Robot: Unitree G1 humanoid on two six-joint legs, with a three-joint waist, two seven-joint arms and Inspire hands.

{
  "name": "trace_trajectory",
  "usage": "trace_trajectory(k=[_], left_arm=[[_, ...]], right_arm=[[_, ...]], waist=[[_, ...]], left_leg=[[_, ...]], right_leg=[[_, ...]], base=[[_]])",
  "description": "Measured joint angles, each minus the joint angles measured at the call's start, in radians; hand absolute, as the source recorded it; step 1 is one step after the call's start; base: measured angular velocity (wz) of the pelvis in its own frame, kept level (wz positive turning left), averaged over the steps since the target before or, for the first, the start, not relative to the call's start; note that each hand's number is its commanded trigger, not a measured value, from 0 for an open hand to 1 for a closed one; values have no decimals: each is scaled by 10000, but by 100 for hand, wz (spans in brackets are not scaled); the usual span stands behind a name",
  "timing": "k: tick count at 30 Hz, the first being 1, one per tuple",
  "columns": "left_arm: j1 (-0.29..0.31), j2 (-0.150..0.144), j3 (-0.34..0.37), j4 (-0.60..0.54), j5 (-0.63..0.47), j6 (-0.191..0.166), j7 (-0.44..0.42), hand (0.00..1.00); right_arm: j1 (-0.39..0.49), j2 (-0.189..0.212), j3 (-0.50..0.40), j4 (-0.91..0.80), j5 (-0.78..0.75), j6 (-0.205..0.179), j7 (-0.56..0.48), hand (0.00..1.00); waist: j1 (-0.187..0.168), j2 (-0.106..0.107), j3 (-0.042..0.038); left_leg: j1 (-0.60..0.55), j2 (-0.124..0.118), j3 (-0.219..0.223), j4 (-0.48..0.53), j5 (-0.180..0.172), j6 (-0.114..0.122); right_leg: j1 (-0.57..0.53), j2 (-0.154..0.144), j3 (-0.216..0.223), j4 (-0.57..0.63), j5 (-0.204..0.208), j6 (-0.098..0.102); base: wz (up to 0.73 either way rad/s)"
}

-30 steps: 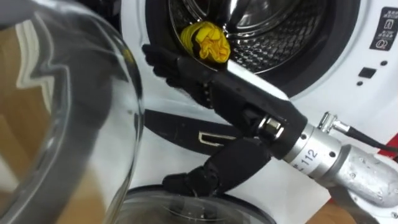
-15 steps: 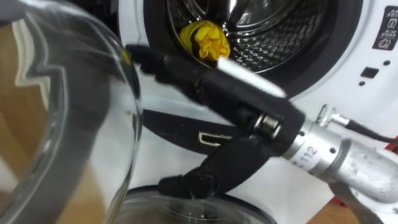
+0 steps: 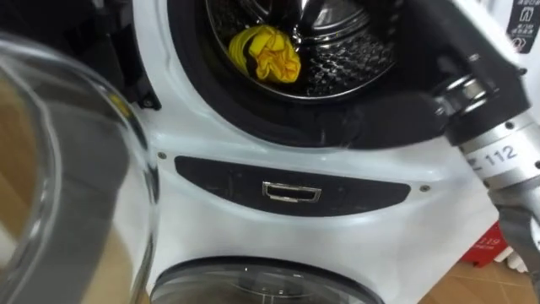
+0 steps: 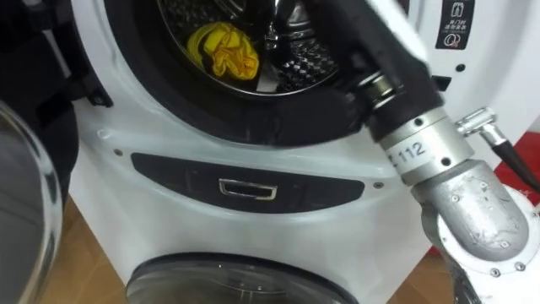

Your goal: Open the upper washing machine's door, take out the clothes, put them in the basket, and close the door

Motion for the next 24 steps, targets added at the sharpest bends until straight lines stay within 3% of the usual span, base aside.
trace_trajectory(k=[6, 10, 21, 24], left_arm=[[1, 36, -79, 16, -1, 55, -9, 0], [10, 38, -78, 6, 4, 157, -63, 0], [-134, 253, -90, -451, 84, 537, -72, 0], [-180, 243, -88, -636, 135, 650, -72, 0]], right_arm=[[-95, -1, 65, 276, 12, 49, -389, 0], [-215, 0, 65, 386, 19, 154, -504, 0], [-1940, -323, 677, 2558, 52, 159, -589, 0], [-2217, -326, 975, 3536, -392, 427, -588, 0]], waist=[[8, -169, 95], [1, -201, 87], [7, -263, 48], [215, -371, 24]], left_leg=[[-38, -10, -3, 13, 0, 0], [-69, -18, -4, 23, 0, 1], [-181, -44, -318, 208, 23, 37], [-99, -102, -361, 204, 49, 66]], right_leg=[[-17, -16, -15, -1, -26, 25], [-43, -38, -28, 5, -46, 57], [57, -105, -436, 27, -60, 56], [154, -142, -538, 44, -94, 74]], base=[[0], [1], [10], [13]])
